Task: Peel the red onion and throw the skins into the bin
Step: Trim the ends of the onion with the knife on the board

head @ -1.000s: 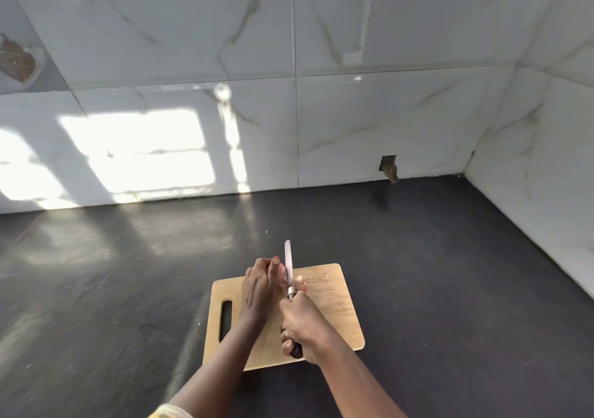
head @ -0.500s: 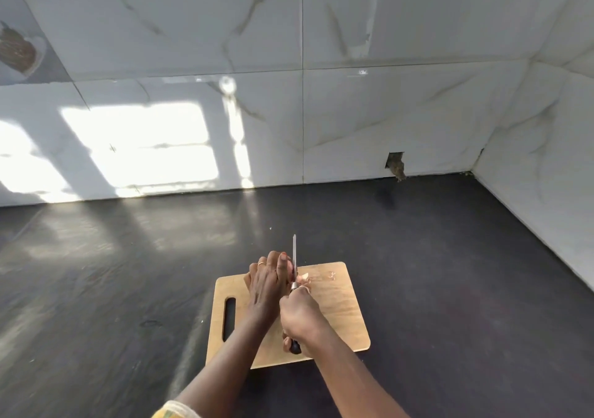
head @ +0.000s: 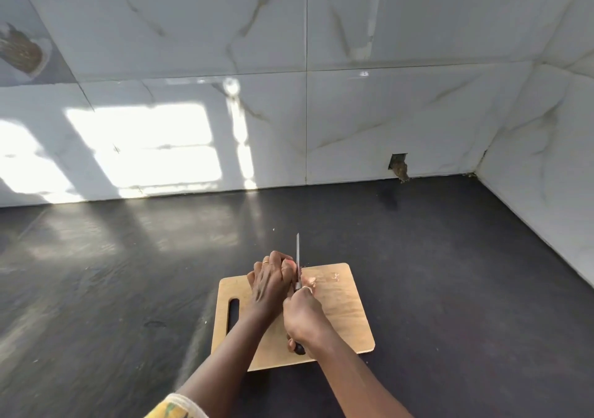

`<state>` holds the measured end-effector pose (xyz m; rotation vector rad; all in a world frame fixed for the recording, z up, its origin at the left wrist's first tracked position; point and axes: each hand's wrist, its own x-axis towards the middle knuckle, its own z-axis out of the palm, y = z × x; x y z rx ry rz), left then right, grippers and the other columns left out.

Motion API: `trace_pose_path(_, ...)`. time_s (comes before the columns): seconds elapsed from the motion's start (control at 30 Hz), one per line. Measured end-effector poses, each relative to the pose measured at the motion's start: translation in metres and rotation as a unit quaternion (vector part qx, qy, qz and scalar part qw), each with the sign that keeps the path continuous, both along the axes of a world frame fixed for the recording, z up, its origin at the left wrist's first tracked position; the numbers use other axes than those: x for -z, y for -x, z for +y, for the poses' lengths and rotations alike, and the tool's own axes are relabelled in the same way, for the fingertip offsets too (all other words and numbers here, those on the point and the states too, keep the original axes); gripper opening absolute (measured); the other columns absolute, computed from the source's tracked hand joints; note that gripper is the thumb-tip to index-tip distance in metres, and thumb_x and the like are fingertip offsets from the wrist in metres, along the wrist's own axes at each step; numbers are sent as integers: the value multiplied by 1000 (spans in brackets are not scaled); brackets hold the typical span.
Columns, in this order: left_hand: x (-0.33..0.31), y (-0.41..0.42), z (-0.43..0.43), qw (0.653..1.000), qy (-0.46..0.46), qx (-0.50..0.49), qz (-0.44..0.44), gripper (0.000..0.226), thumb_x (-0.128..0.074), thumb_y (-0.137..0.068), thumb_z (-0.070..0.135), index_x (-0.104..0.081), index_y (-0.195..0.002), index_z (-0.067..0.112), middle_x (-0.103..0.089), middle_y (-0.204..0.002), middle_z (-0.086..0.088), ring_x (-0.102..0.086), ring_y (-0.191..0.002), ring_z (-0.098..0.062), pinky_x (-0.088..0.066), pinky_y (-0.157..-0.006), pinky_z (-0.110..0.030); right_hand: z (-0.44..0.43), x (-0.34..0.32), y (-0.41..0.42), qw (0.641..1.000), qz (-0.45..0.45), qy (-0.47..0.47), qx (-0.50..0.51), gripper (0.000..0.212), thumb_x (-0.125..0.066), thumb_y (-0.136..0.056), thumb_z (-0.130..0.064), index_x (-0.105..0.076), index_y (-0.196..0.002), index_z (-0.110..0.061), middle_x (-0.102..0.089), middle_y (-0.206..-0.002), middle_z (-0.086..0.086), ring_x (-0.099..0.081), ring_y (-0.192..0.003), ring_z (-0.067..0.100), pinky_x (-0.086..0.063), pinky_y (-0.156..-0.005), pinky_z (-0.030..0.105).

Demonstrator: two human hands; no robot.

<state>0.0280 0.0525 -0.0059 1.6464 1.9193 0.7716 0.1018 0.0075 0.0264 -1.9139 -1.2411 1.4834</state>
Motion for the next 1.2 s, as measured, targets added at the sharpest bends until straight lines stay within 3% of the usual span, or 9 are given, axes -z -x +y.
trace_pose_path(0.13,6,-3,3,1000,-5,-21,-14,62,-3,-70,51,-48,-97,18,-53,-100,-5,-38,-92,-20,-23,-80,-32,-17,-1,0,1000,-23,10,-3,33,-20,-98,-9,-44,-120,-6,-60,-112,18,-52,-54,18,-35,-29,18)
trace_pose_path(0.2,5,-4,4,999,-4,-37,-24,70,0,-64,53,-49,-97,15,-55,-100,-7,-37,-91,-19,-23,-80,-33,-20,0,2,1000,-29,5,0,33,-19,-98,-9,-43,-120,-6,-59,-117,18,-55,-61,20,-43,-36,22)
trace_pose_path(0.3,7,-7,7,998,-6,-51,-33,54,-13,-75,39,-53,-98,12,-56,-101,-10,-41,-93,-23,-24,-82,-35,-15,10,5,999,-29,21,9,35,-20,-99,-14,-43,-125,-8,-58,-119,13,-56,-79,19,-49,-54,25)
trace_pose_path(0.43,13,-6,5,997,-30,-53,-46,50,-17,-76,34,-56,-97,11,-54,-97,-9,-44,-96,-23,-19,-79,-29,-7,12,3,999,-12,40,10,37,-22,-101,-18,-43,-131,-11,-52,-106,7,-47,-63,11,-36,-39,18)
trace_pose_path(0.6,13,-5,7,994,-36,-72,-70,49,-15,-76,33,-55,-95,12,-55,-92,-6,-42,-93,-22,-22,-81,-32,-11,1,1,997,-72,8,-26,37,-21,-102,-15,-45,-129,-7,-54,-130,12,-61,-109,31,-52,-86,36)
trace_pose_path(0.7,16,0,7,996,-28,-60,-59,40,-15,-76,31,-50,-90,19,-53,-91,-2,-38,-88,-20,-23,-80,-33,-14,-9,-1,994,-96,-7,-50,37,-21,-100,-11,-43,-130,-6,-53,-132,14,-58,-114,31,-49,-92,36)
trace_pose_path(0.87,16,-1,8,995,-29,-67,-71,40,-13,-77,32,-50,-88,22,-53,-90,1,-41,-92,-21,-24,-82,-34,-26,-12,-9,990,-124,-9,-69,36,-24,-99,-6,-42,-130,-4,-54,-130,15,-57,-114,30,-47,-76,31)
trace_pose_path(1.03,6,-6,11,993,-21,-76,-90,33,-13,-73,30,-46,-70,28,-54,-86,1,-37,-91,-18,-25,-83,-33,-28,-9,-2,997,-75,12,-27,42,-16,-100,-11,-43,-132,-7,-52,-133,13,-57,-114,30,-49,-89,34)
trace_pose_path(1.2,5,-6,18,990,-1,-102,-97,39,-13,-72,29,-51,-69,18,-61,-97,-13,-41,-93,-24,-31,-89,-37,-7,-12,-2,1000,-25,3,-4,40,-19,-102,-16,-47,-129,-8,-55,-129,10,-58,-104,22,-40,-50,18)
